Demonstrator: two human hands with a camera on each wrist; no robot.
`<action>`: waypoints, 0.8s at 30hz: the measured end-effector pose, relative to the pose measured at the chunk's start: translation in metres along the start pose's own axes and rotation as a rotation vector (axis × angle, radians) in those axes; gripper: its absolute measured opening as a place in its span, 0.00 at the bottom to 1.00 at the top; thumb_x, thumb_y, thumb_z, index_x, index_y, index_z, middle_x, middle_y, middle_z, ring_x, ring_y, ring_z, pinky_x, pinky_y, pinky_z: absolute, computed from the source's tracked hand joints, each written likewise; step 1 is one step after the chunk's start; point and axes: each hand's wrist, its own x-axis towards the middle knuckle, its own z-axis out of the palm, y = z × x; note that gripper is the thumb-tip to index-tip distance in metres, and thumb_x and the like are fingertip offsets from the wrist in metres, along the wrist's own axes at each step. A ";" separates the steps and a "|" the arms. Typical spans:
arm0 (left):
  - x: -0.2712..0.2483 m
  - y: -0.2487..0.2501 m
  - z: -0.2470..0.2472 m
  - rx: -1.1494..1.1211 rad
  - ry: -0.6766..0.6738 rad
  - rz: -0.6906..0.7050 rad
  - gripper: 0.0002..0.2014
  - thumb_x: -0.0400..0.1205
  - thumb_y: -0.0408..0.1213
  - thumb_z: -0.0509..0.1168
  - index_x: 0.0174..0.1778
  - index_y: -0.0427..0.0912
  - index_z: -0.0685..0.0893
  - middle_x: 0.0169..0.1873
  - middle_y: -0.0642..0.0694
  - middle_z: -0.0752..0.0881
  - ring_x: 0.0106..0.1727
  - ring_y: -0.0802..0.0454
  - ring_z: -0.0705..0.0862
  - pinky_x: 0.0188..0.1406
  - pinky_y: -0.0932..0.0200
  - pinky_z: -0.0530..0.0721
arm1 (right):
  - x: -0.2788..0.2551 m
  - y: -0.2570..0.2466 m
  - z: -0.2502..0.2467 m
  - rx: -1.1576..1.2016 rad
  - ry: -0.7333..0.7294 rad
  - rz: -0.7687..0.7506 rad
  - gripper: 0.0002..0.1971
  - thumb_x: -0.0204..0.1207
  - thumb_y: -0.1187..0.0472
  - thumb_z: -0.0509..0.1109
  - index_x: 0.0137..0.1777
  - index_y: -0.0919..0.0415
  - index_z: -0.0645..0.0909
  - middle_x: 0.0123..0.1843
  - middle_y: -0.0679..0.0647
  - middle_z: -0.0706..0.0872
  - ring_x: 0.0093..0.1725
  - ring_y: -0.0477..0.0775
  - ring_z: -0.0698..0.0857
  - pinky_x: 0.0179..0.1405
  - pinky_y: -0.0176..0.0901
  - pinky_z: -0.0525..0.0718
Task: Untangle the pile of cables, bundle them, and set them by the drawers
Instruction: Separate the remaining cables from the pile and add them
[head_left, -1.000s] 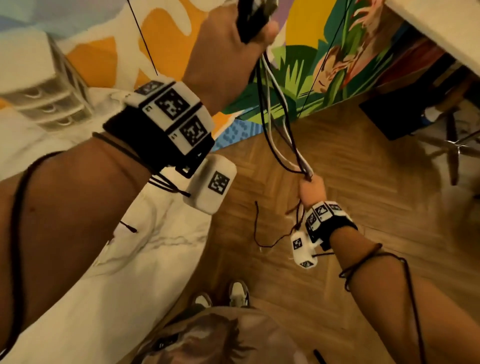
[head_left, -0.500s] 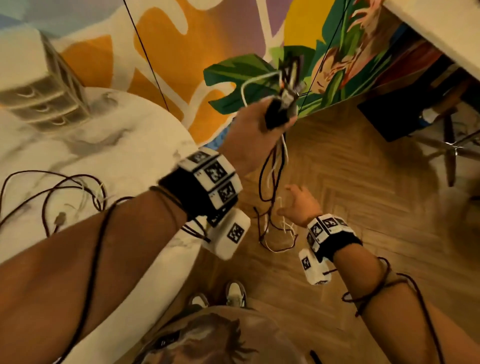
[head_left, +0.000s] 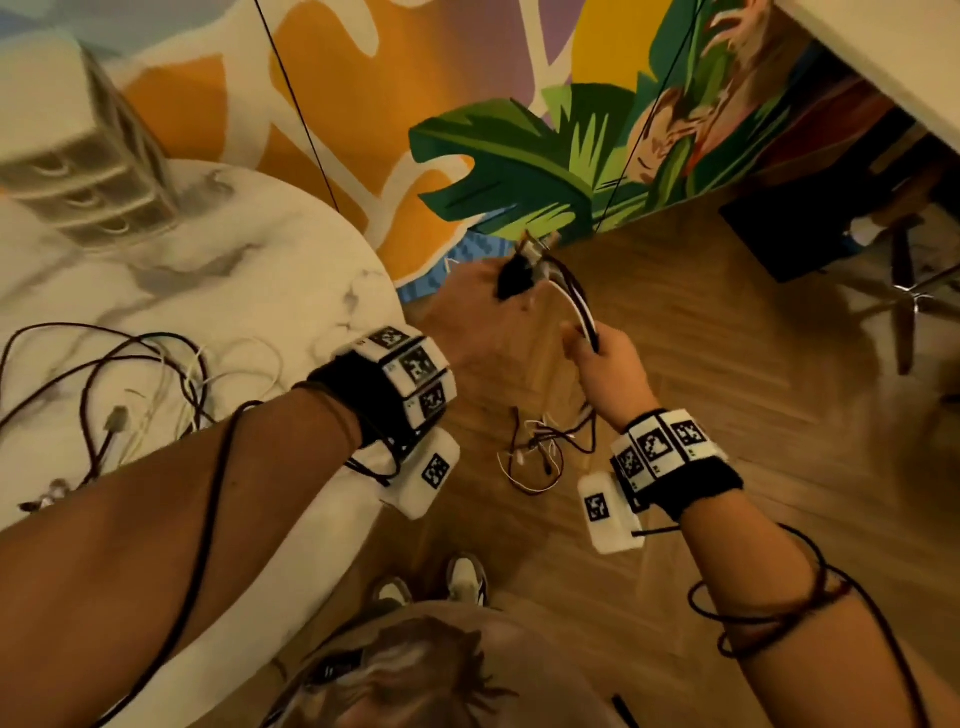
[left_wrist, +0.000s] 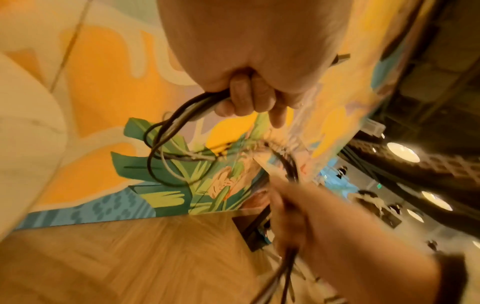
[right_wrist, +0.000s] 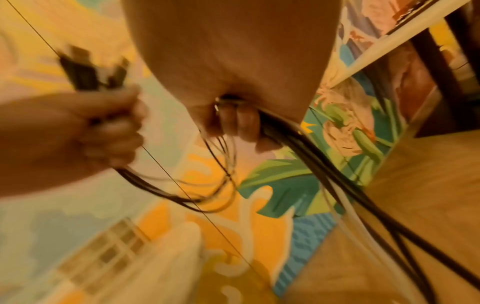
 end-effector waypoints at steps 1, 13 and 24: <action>0.002 0.000 -0.008 -0.030 0.043 -0.006 0.12 0.80 0.48 0.66 0.38 0.44 0.84 0.32 0.47 0.83 0.29 0.64 0.79 0.31 0.74 0.71 | -0.002 0.012 0.000 -0.026 0.053 0.026 0.19 0.84 0.55 0.60 0.29 0.53 0.70 0.25 0.46 0.72 0.25 0.45 0.69 0.27 0.42 0.66; -0.008 0.016 -0.002 -0.400 -0.221 -0.091 0.19 0.85 0.43 0.59 0.27 0.45 0.74 0.21 0.55 0.74 0.23 0.58 0.70 0.24 0.65 0.70 | -0.022 0.057 0.011 -0.296 -0.264 0.137 0.34 0.68 0.55 0.79 0.74 0.54 0.71 0.69 0.56 0.75 0.69 0.50 0.76 0.67 0.44 0.76; -0.046 -0.006 0.031 -0.115 0.036 -0.059 0.13 0.75 0.44 0.72 0.49 0.45 0.77 0.48 0.46 0.82 0.54 0.49 0.81 0.58 0.55 0.78 | -0.032 -0.038 0.033 0.185 -0.265 -0.139 0.16 0.81 0.73 0.61 0.68 0.72 0.71 0.54 0.49 0.77 0.41 0.31 0.78 0.50 0.36 0.81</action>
